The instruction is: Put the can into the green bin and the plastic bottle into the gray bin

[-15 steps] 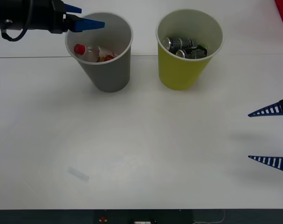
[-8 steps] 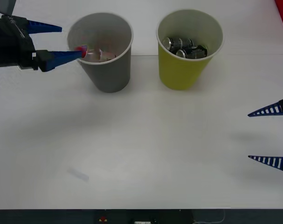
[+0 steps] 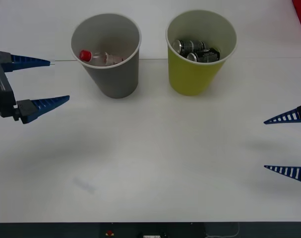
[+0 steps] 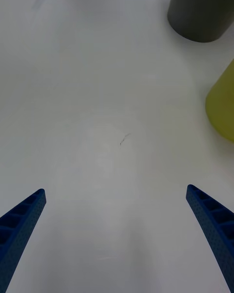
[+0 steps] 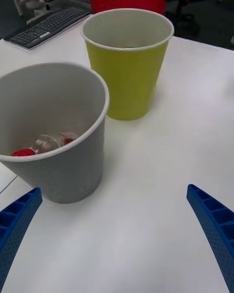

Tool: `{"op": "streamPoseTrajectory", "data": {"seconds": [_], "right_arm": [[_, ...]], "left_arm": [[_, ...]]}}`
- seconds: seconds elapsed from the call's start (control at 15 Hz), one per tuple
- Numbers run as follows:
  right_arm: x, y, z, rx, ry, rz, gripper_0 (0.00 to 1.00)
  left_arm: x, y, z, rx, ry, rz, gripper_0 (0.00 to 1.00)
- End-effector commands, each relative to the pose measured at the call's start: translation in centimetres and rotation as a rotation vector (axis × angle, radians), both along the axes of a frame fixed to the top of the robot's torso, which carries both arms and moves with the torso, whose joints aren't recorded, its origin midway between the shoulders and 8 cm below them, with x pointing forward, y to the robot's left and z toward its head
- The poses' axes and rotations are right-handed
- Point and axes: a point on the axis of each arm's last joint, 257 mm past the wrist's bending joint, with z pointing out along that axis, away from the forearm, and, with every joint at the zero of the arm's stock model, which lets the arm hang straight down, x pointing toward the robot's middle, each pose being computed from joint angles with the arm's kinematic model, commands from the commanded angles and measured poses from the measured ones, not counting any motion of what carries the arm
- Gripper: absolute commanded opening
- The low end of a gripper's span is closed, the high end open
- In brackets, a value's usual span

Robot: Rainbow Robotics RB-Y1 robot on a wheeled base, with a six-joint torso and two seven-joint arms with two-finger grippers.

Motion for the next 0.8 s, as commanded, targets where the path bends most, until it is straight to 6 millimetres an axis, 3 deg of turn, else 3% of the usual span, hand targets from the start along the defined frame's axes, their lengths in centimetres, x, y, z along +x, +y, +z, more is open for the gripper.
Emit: {"op": "streamPoseTrajectory", "data": {"seconds": [0.07, 0.47, 0.8], "right_arm": [[0.0, 0.0, 0.0, 0.0, 0.0, 0.0, 1.0], [0.0, 0.0, 0.0, 0.0, 0.0, 0.0, 1.0], [0.0, 0.0, 0.0, 0.0, 0.0, 0.0, 1.0]], "left_arm": [[-1.1, 0.3, -1.9, 0.068, -0.043, -0.04, 1.0], [-3.6, -1.1, -5.4, 0.197, -0.088, -0.195, 1.0], [-6.4, -1.0, -8.1, 0.287, -0.028, -0.309, 1.0]]}}
